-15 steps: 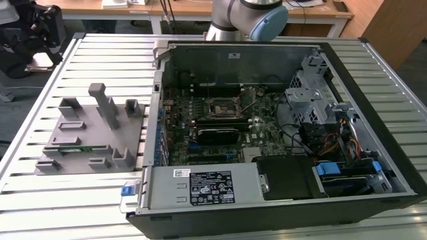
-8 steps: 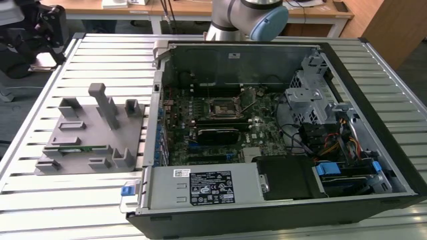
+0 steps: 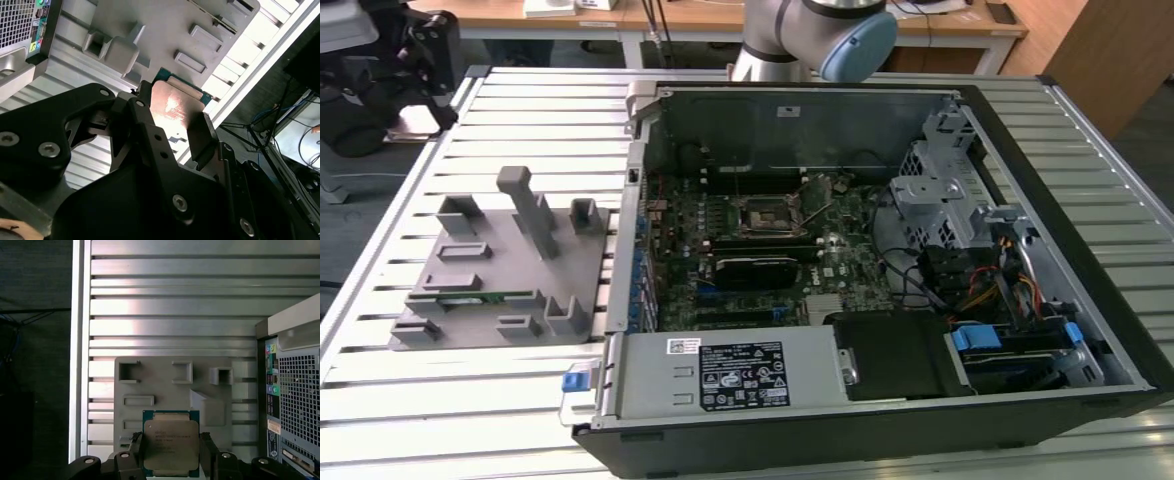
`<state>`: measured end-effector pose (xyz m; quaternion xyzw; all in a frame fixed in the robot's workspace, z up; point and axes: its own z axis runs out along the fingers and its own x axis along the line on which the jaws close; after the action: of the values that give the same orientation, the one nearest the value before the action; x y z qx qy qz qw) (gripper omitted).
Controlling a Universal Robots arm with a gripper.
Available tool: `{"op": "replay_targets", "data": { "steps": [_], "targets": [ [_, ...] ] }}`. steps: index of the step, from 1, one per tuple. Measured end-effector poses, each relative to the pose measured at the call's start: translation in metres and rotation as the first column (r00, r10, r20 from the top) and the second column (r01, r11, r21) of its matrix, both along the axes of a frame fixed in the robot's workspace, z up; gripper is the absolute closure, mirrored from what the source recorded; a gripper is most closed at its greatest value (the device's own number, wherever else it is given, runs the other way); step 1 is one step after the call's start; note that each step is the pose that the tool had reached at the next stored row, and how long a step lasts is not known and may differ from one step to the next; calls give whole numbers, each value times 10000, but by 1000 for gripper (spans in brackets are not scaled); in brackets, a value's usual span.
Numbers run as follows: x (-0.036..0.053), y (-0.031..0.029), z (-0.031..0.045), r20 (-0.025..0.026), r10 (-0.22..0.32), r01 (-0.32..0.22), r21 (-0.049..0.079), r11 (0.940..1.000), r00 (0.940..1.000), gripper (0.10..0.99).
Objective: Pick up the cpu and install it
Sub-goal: 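Pick up the cpu and move it towards the insertion slot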
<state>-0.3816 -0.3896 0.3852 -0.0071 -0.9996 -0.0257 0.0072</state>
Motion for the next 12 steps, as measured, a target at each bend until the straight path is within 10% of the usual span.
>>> {"op": "replay_targets", "data": {
  "steps": [12],
  "targets": [
    [87,1,0,0,1,-1,-1,10000,10000,553]
  ]
}}
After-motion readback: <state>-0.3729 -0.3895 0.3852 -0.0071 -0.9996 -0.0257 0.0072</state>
